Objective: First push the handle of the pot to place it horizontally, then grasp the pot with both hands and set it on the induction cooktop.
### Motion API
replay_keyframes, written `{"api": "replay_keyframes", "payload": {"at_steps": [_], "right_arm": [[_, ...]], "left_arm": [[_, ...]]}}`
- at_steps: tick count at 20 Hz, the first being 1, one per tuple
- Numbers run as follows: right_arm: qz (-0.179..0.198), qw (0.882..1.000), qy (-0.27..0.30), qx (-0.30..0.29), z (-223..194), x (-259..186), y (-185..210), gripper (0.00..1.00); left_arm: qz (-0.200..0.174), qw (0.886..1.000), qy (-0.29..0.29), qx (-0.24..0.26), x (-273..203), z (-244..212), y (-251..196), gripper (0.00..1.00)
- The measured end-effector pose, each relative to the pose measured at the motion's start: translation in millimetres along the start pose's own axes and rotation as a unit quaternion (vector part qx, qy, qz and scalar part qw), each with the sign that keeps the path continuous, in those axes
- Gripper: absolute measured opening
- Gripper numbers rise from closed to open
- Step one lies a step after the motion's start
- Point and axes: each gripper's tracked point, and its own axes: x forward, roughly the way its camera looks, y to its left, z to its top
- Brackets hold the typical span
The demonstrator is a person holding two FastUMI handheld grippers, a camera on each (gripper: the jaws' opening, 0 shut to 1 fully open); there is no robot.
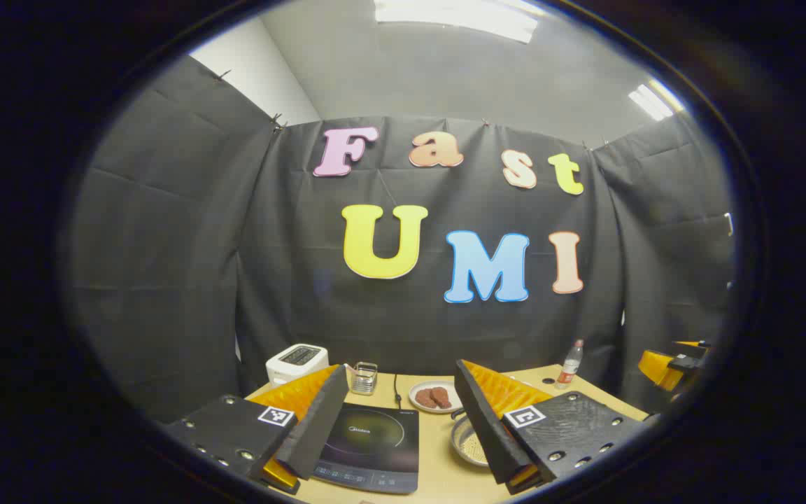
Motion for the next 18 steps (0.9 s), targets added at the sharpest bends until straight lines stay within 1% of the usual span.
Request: {"api": "replay_keyframes", "payload": {"at_steps": [4, 5, 7, 8, 9, 11, 12, 13, 14, 15, 16, 18], "right_arm": [[0.0, 1.0, 0.002, -0.002, -2.9, -7.1, -1.0, 0.97], [0.0, 1.0, 0.003, 0.0, -2.7, -9.2, -2.2, 0.97], [0.0, 1.0, 0.007, 0.002, -6.0, -11.7, -2.5, 0.96], [0.0, 1.0, 0.009, 0.002, -7.6, -13.2, -2.9, 0.97], [0.0, 1.0, 0.012, 0.002, -8.5, -14.5, -3.3, 0.97], [0.003, 1.0, 0.018, 0.005, -11.5, -15.3, -2.8, 0.97], [0.005, 1.0, 0.02, 0.005, -12.2, -16.5, -1.7, 0.96], [0.007, 1.0, 0.021, 0.005, -14.0, -17.9, -1.4, 0.96], [0.009, 1.0, 0.022, 0.004, -14.6, -18.6, -0.8, 0.96], [0.011, 1.0, 0.023, 0.004, -16.1, -20.2, 0.2, 0.96], [0.014, 1.0, 0.024, 0.003, -16.8, -20.8, 1.4, 0.96], [0.019, 0.999, 0.028, 0.0, -19.1, -22.8, 3.8, 0.96]], "left_arm": [[-0.007, 1.0, -0.006, -0.003, -5.6, 0.2, -5.4, 0.89], [-0.011, 1.0, -0.004, -0.005, -7.7, -0.9, -8.3, 0.96], [-0.016, 1.0, -0.001, -0.003, -9.9, -3.7, -10.8, 0.93], [-0.017, 1.0, 0.001, -0.001, -10.4, -5.0, -11.0, 0.89], [-0.018, 1.0, 0.002, 0.0, -11.0, -6.9, -11.7, 0.93], [-0.019, 1.0, 0.007, -0.003, -13.7, -10.0, -12.5, 0.96], [-0.019, 1.0, 0.008, -0.006, -14.2, -11.9, -11.9, 0.93], [-0.018, 1.0, 0.009, -0.007, -14.7, -13.1, -11.0, 0.96], [-0.016, 1.0, 0.01, -0.006, -16.9, -14.0, -9.3, 0.93], [-0.015, 1.0, 0.012, -0.003, -17.6, -15.9, -7.9, 0.96], [-0.015, 1.0, 0.013, 0.0, -19.3, -18.8, -8.2, 0.89], [-0.018, 1.0, 0.014, -0.001, -22.4, -20.3, -10.8, 0.89]]}}
